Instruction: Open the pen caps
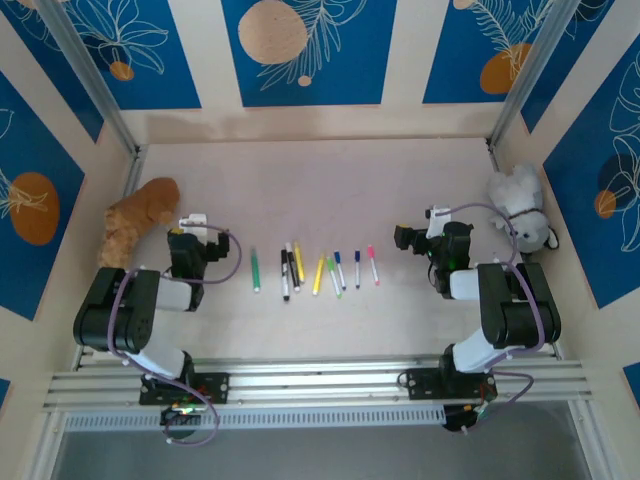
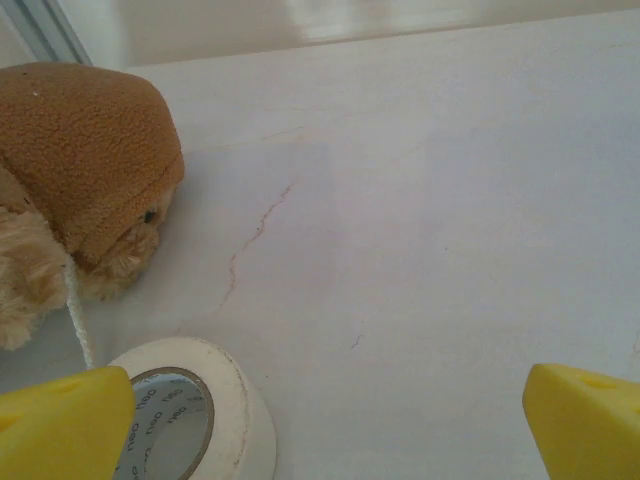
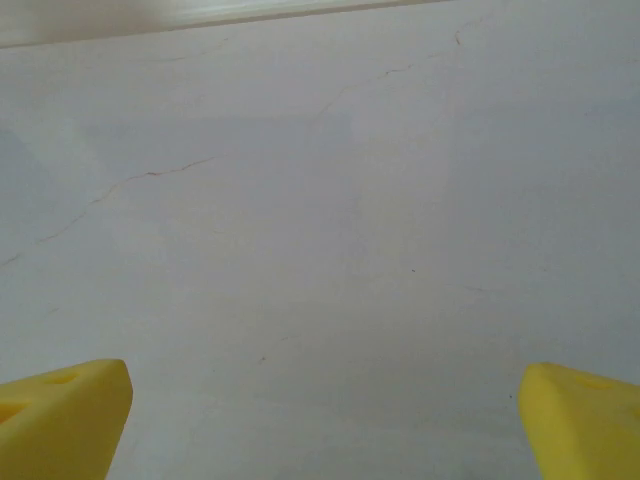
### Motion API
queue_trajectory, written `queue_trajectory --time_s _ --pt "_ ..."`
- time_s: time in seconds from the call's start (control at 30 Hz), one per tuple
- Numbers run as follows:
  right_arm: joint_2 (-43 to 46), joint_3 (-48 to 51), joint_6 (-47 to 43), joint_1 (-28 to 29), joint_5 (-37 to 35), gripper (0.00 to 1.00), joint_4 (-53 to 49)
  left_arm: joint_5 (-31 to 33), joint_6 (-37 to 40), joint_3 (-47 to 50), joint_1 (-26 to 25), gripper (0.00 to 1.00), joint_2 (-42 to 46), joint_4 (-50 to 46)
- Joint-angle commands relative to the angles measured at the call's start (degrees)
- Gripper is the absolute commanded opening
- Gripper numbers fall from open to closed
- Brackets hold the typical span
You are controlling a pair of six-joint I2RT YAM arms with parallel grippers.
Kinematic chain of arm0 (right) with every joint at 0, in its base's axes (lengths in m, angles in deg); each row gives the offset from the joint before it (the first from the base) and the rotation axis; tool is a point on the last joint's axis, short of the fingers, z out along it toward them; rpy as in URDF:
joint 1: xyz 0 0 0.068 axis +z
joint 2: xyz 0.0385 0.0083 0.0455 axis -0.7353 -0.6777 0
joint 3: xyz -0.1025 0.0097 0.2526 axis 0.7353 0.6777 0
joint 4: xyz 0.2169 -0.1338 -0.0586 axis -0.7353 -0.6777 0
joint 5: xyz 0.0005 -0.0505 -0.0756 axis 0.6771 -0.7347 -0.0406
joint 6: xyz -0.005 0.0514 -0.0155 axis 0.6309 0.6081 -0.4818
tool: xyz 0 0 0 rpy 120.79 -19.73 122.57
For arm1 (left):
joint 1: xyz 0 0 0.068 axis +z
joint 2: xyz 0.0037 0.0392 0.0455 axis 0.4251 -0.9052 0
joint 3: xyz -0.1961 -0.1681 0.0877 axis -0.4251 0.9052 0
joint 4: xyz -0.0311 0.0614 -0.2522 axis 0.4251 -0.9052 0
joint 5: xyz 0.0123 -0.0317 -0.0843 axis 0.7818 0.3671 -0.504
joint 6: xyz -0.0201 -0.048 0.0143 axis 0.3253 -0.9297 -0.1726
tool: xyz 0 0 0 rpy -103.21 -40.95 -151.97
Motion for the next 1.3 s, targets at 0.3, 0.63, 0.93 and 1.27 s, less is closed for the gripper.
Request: queue_trajectory --time_s 0.3,0.63,0.93,1.27 --pt "0.9 -1.0 -0.7 -0.2 0.6 0.99 0.4 -1.2 0.0 -1.0 0.1 1.0 -0.3 0.7" --pt "0.8 -1.1 -0.4 -0.5 1.1 0.99 0.3 -1.2 -0.1 -1.0 0.1 1.0 -0.3 0.6" --pt "0.7 -1.1 0.2 -1.1 2.0 0.99 0.5 -1.2 -0.1 -1.0 0.1 1.0 -0.3 0.7" --pt "11.3 -6.3 1.0 3.4 -12.8 0.99 -15.9 5.5 1.2 -10.0 -2.6 1.0 7.1 -20.5"
